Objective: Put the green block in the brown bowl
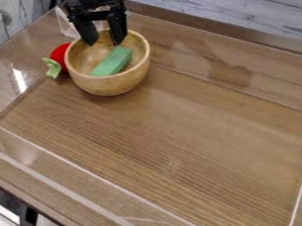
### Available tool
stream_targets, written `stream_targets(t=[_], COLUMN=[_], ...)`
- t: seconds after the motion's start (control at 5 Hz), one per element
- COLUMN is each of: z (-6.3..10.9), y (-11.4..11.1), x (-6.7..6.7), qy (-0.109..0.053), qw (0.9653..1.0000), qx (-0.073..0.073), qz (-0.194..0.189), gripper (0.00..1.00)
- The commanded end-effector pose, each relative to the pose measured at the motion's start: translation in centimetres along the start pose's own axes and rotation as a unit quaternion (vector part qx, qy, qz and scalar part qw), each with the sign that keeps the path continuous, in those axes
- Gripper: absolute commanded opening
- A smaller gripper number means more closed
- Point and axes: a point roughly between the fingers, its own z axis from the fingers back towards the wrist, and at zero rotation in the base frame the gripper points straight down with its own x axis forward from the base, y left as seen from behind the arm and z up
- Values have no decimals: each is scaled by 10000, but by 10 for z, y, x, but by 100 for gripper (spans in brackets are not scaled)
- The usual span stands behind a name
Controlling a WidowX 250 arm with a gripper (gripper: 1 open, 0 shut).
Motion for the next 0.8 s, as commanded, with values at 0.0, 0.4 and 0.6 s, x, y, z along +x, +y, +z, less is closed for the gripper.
stream_targets(t=[0.0, 0.4, 0.6], z=[40, 50, 56], y=[-19, -40, -40], x=[5, 5, 9], qy=[-493, -508, -449], qw=[9987, 9983, 9979], qx=[98, 159, 230], qz=[12, 247, 398], gripper=[100, 100, 100])
